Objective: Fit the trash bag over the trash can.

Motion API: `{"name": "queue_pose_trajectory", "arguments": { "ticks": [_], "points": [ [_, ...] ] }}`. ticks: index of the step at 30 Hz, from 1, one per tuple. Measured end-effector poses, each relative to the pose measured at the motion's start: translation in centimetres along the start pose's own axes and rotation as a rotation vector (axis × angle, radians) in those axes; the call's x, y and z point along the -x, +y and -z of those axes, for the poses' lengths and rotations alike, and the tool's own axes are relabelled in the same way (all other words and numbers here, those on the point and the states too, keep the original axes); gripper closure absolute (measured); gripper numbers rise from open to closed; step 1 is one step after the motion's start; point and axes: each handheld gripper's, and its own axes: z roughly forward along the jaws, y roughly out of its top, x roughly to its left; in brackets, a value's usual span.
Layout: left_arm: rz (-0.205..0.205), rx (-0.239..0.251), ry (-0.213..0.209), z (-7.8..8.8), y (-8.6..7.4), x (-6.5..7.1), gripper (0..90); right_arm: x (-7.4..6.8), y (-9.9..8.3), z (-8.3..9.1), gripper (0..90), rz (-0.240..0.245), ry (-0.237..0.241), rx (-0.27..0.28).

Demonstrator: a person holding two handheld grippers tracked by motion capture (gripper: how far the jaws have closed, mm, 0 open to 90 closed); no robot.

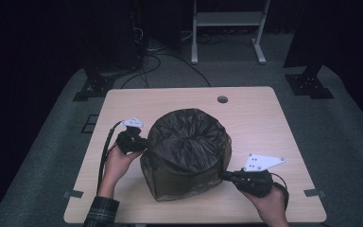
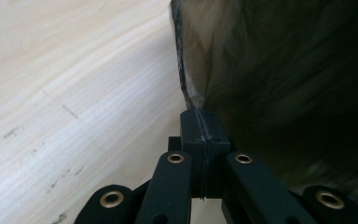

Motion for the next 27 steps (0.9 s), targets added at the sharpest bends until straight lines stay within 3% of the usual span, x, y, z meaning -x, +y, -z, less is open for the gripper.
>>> {"name": "queue_pose_trajectory", "arguments": {
  "ticks": [8, 13, 15, 17, 20, 21, 27],
  "points": [
    [0.024, -0.064, 0.012, -2.1, -1.1, -0.7, 90.0, 2.0, -3.2, -1.8, 90.0, -0.055, -0.043, -0.124],
    [0.022, -0.031, 0.009, -1.6, -1.1, -0.7, 89.7, 2.4, -3.6, -1.8, 89.8, -0.066, -0.042, -0.114],
    [0.028, -0.01, 0.012, -0.9, -1.0, -0.7, 78.6, 2.4, -3.2, -1.4, 68.0, -0.071, -0.036, -0.084],
    [0.024, 0.01, 0.035, 0.0, -0.9, -0.7, 67.9, 2.4, -2.6, -0.8, 62.7, -0.076, -0.019, -0.067],
    [0.033, 0.032, 0.04, 1.0, -0.9, -0.7, 52.4, 2.3, -1.7, 0.1, 43.3, -0.068, -0.037, -0.031],
    [0.037, 0.04, 0.061, 1.5, -1.0, -0.7, 47.2, 2.2, -1.5, 0.4, 39.3, -0.07, -0.044, -0.022],
    [0.04, 0.016, 0.129, 3.4, -2.2, -0.6, 20.2, 2.4, 0.4, 2.9, 15.6, -0.084, -0.011, 0.051]
  ]
}}
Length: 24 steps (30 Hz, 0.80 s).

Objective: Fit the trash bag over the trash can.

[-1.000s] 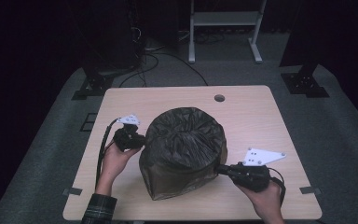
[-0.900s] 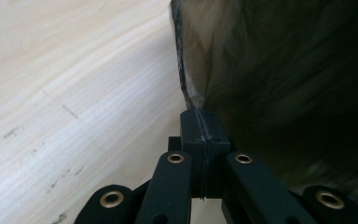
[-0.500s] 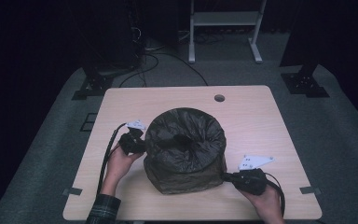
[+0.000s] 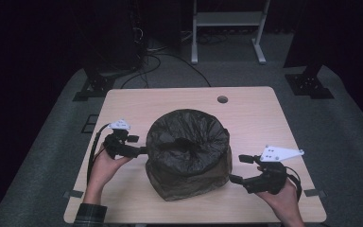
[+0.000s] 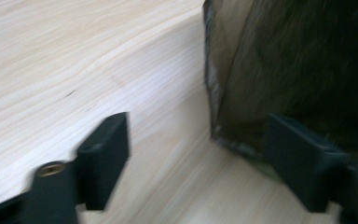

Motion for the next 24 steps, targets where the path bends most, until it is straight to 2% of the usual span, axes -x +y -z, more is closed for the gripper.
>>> {"name": "queue_pose_trajectory", "arguments": {
  "ticks": [2, 3, 4, 8, 11, 15, 18, 21, 24],
  "points": [
    [-0.008, -0.002, 0.016, 0.5, -0.6, 0.1, 15.7, -0.1, 0.8, 0.8, 12.4, 0.01, 0.018, 0.02],
    [-0.009, -0.005, 0.024, 0.7, -0.9, 0.2, 10.9, -0.3, 1.4, 1.3, 12.2, 0.023, 0.017, 0.031],
    [-0.014, -0.013, 0.034, 1.0, -1.4, 0.3, 8.7, -0.4, 1.7, 1.5, 10.2, 0.034, 0.004, 0.039],
    [-0.019, -0.025, 0.062, 1.7, -2.9, 0.5, 2.5, -0.6, 3.5, 2.6, 9.6, 0.069, 0.012, 0.054],
    [-0.029, -0.025, 0.067, 2.1, -4.1, 0.7, 1.3, -0.5, 4.9, 3.1, 9.5, 0.091, 0.017, 0.063],
    [-0.048, -0.049, 0.067, 2.2, -5.6, 1.4, 0.0, -0.3, 6.6, 3.4, 9.5, 0.112, 0.012, 0.074],
    [-0.063, -0.064, 0.062, 2.1, -6.4, 1.8, 0.0, -0.2, 7.3, 3.2, 9.5, 0.121, 0.017, 0.073],
    [-0.107, -0.077, 0.065, 1.5, -7.8, 2.8, 0.0, 0.0, 8.8, 2.8, 9.5, 0.14, 0.021, 0.075],
    [-0.116, -0.097, 0.051, 1.0, -8.4, 3.2, 0.0, 0.1, 9.7, 2.5, 9.5, 0.154, 0.031, 0.069]
  ]
}}
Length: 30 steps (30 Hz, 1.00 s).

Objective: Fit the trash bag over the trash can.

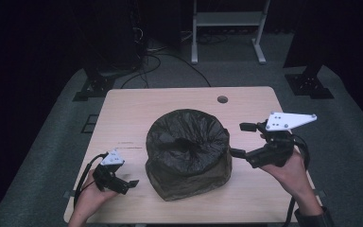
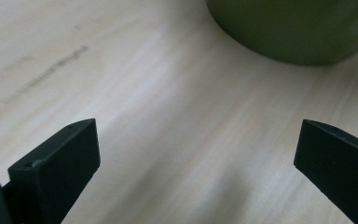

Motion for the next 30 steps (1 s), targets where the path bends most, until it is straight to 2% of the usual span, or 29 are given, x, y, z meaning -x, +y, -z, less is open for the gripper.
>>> {"name": "queue_pose_trajectory", "arguments": {
  "ticks": [6, 9, 11, 13, 16, 20, 22, 25, 27, 30],
  "points": [
    [-0.038, -0.059, -0.019, -1.4, -0.6, 0.9, 0.0, 0.5, 1.6, -1.2, 9.5, 0.033, 0.02, -0.013],
    [-0.058, -0.085, -0.022, -2.2, -1.0, 1.2, 0.0, 0.9, 2.6, -2.4, 9.5, 0.046, 0.043, -0.042],
    [-0.078, -0.07, -0.007, -2.4, -1.1, 1.3, 0.0, 1.1, 3.0, -3.2, 9.5, 0.048, 0.055, -0.062],
    [-0.086, -0.072, -0.01, -2.4, -1.2, 1.3, 0.0, 1.5, 3.5, -4.2, 9.5, 0.054, 0.076, -0.094],
    [-0.093, -0.031, -0.018, -2.4, -1.6, 1.3, 0.0, 1.8, 3.9, -5.6, 9.5, 0.065, 0.092, -0.142],
    [-0.098, 0.002, -0.024, -2.4, -2.0, 1.2, 0.0, 2.0, 4.2, -7.9, 9.5, 0.115, 0.103, -0.234],
    [-0.1, 0.014, -0.028, -2.4, -2.1, 1.1, 0.0, 2.0, 4.3, -8.5, 9.5, 0.121, 0.115, -0.264],
    [-0.103, 0.019, -0.03, -2.4, -2.1, 1.1, 0.0, 1.6, 4.2, -9.8, 9.5, 0.161, 0.134, -0.32],
    [-0.102, 0.046, -0.032, -2.5, -2.4, 1.2, 0.0, 1.3, 4.1, -10.6, 9.5, 0.179, 0.151, -0.358],
    [-0.104, 0.045, -0.032, -2.5, -2.4, 1.2, 0.0, 0.9, 3.8, -11.7, 9.5, 0.188, 0.177, -0.409]
  ]
}}
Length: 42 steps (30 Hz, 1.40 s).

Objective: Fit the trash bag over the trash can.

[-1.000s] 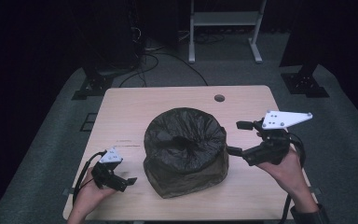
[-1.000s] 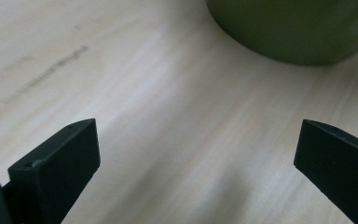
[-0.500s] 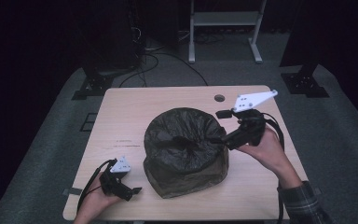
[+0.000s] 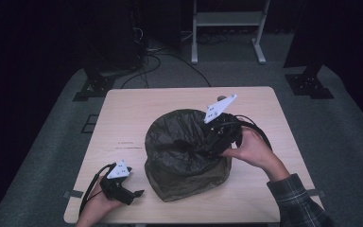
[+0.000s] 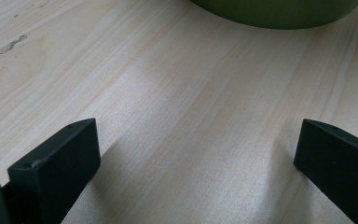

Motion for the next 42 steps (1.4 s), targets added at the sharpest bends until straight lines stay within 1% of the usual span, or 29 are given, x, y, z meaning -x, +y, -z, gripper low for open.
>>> {"name": "queue_pose_trajectory", "arguments": {
  "ticks": [2, 3, 4, 6, 7, 8, 9, 11, 13, 17, 20, 23, 25, 26, 28, 30, 32, 33, 34, 39, 42],
  "points": [
    [0.0, 0.0, 0.0, 0.0, 0.0, 0.0, 0.0, 0.0, 0.0, -0.6, 9.5, 0.0, 0.009, -0.029],
    [0.0, 0.0, 0.0, 0.0, 0.0, 0.0, 0.0, 0.0, 0.0, -0.9, 9.5, 0.0, 0.009, -0.052],
    [0.0, 0.0, -0.001, 0.0, 0.0, 0.0, 0.0, 0.0, 0.1, -1.0, 9.5, -0.008, 0.024, -0.059],
    [-0.001, 0.0, 0.0, 0.0, 0.0, 0.0, 0.0, 0.0, 0.1, -1.1, 9.6, -0.016, 0.025, -0.071],
    [-0.001, 0.0, 0.0, 0.0, 0.0, 0.0, 0.0, 0.0, 0.2, -1.1, 9.5, -0.015, 0.034, -0.09],
    [-0.001, -0.001, 0.0, 0.0, 0.0, 0.0, 0.0, 0.0, 0.2, -1.2, 9.5, -0.014, 0.035, -0.103],
    [0.0, -0.001, 0.0, 0.0, 0.0, 0.1, 0.0, 0.0, 0.3, -1.3, 9.5, -0.015, 0.034, -0.13],
    [-0.001, -0.001, 0.001, 0.0, 0.0, 0.1, 0.0, 0.0, 0.4, -1.5, 9.4, -0.013, 0.03, -0.163],
    [0.0, -0.001, 0.001, 0.0, 0.0, 0.1, 0.0, -0.1, 0.4, -1.5, 9.4, -0.026, 0.028, -0.193],
    [0.0, 0.0, 0.0, 0.0, 0.0, 0.1, 0.0, 0.0, 0.3, -1.6, 9.4, -0.034, 0.026, -0.245],
    [0.0, 0.0, 0.0, 0.0, 0.0, 0.1, 0.0, 0.0, 0.3, -1.6, 9.5, -0.028, 0.029, -0.241],
    [0.0, 0.0, 0.0, 0.0, 0.0, 0.1, 0.0, 0.0, 0.7, -1.2, 9.5, -0.032, 0.036, -0.2],
    [0.0, 0.0, 0.0, 0.0, 0.0, 0.1, 0.0, 0.0, 1.4, -0.6, 9.5, -0.02, 0.02, -0.166],
    [0.0, 0.0, 0.0, 0.0, 0.0, 0.1, 0.0, -0.1, 1.9, -0.4, 9.5, -0.018, 0.015, -0.158],
    [0.0, 0.0, 0.0, 0.0, 0.0, 0.1, 0.0, -0.1, 2.6, -0.1, 9.5, -0.012, 0.009, -0.142],
    [0.0, -0.001, 0.0, 0.0, 0.0, 0.1, 0.0, -0.3, 3.6, 0.0, 9.5, -0.008, 0.01, -0.113],
    [0.0, 0.0, -0.001, 0.0, 0.0, 0.1, 0.0, -0.4, 4.7, -0.4, 9.4, -0.002, 0.018, -0.09],
    [0.0, 0.0, -0.001, 0.0, 0.0, 0.1, 0.0, -0.4, 5.4, -0.9, 9.4, 0.0, 0.026, -0.089],
    [0.0, 0.0, -0.001, 0.0, 0.0, 0.1, 0.0, -0.4, 5.7, -1.3, 9.4, 0.001, 0.027, -0.089],
    [-0.001, 0.0, -0.001, 0.0, 0.0, 0.1, 0.0, -0.3, 7.3, -4.1, 9.4, 0.004, 0.036, -0.116],
    [-0.001, 0.0, -0.001, 0.0, 0.0, 0.1, 0.0, -0.3, 7.7, -5.8, 9.4, 0.001, 0.035, -0.157]
  ]
}}
